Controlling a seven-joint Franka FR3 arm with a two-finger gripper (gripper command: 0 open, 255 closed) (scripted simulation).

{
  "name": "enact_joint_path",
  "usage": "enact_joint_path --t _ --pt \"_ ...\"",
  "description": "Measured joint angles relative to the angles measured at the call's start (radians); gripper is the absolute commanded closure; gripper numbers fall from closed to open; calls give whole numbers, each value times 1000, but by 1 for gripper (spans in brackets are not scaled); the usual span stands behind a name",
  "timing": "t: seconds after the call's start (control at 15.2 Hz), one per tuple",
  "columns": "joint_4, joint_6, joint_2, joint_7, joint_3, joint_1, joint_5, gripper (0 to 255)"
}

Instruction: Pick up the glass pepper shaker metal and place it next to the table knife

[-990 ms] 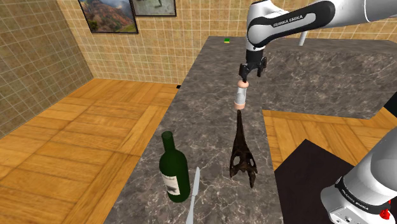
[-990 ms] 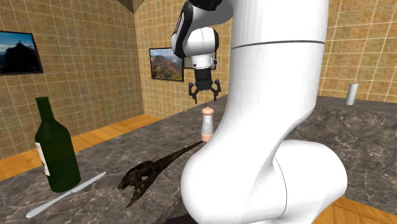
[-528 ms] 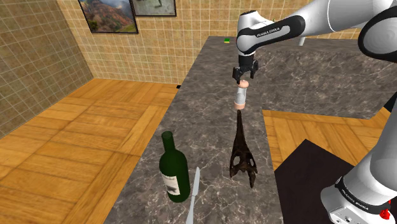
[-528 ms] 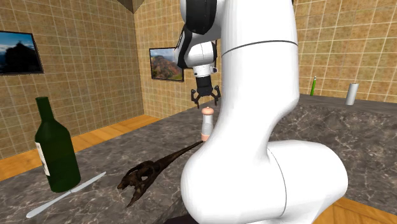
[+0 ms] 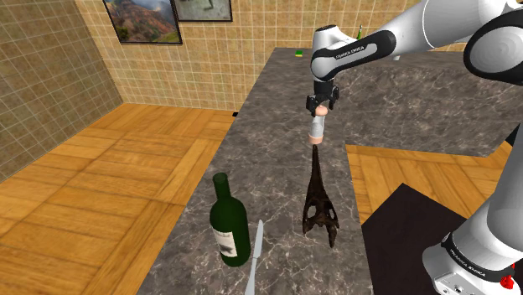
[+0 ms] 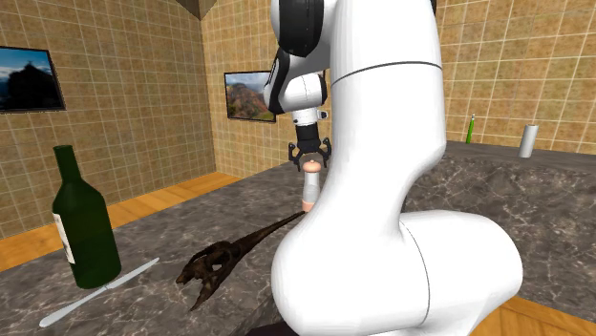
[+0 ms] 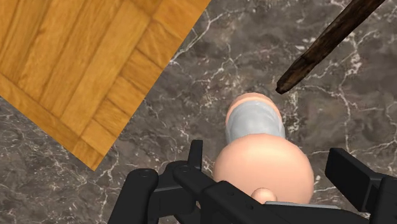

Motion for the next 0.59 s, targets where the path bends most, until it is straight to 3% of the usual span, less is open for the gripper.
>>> enact_joint_path --t 0.26,0.33,0.59 --pt "-1 2 0 0 0 0 0 0" --pt "-1 2 0 0 0 0 0 255" --pt "0 2 0 0 0 0 0 255"
